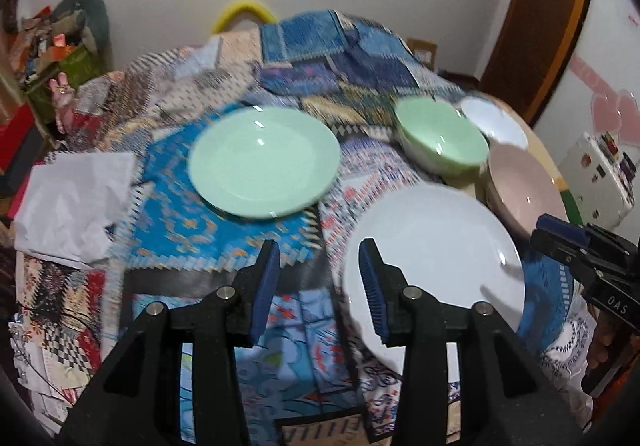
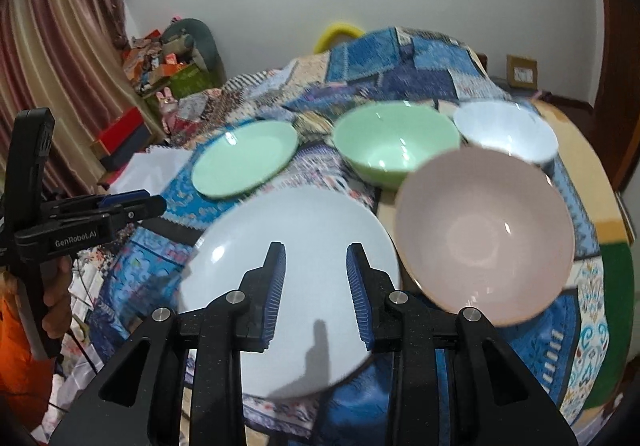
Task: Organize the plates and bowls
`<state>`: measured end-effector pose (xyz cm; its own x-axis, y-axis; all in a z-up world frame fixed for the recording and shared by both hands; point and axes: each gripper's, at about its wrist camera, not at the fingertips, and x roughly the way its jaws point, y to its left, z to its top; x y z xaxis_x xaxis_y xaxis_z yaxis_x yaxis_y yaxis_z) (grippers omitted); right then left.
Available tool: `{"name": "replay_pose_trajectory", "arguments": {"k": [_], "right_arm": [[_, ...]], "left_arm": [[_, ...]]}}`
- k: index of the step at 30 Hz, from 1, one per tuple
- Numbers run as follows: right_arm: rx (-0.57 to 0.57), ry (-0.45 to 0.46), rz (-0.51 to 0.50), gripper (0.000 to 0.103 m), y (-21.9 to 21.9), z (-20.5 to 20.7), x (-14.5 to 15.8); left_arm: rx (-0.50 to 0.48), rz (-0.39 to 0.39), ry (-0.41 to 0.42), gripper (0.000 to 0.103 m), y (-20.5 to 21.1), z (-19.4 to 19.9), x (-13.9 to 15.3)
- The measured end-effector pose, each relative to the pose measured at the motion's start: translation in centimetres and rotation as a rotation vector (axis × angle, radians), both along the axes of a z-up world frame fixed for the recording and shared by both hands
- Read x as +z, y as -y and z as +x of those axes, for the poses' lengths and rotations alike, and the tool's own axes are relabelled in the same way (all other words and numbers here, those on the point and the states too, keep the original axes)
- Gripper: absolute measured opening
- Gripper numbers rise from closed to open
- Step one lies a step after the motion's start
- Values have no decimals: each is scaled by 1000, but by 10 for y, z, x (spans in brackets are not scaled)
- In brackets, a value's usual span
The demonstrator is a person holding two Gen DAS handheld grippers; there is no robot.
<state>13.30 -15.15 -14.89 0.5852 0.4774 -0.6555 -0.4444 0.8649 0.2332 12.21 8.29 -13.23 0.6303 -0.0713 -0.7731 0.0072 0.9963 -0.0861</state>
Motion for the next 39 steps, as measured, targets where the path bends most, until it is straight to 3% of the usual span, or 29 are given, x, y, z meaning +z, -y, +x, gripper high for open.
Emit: {"name": "replay_pose_trajectory", "arguments": {"k": [8,14,18,26,39], "right_arm": [[58,54,5,30,-30,11,18],[86,69,-16,30,-51,25,20],[94,66,-21,30,-62,41,20],[97,51,-26,30,-81,71,17],[123,-43,-90,30,-116,123,-12]], "left_arm": [[72,29,76,59,-40,3,28],[129,31,50,61,-72,20,25],[153,-6,8,61,-95,35,16],[152,22,-33,61,-119,66,-8],[125,-73,-100,62,-145,110,-64]]}}
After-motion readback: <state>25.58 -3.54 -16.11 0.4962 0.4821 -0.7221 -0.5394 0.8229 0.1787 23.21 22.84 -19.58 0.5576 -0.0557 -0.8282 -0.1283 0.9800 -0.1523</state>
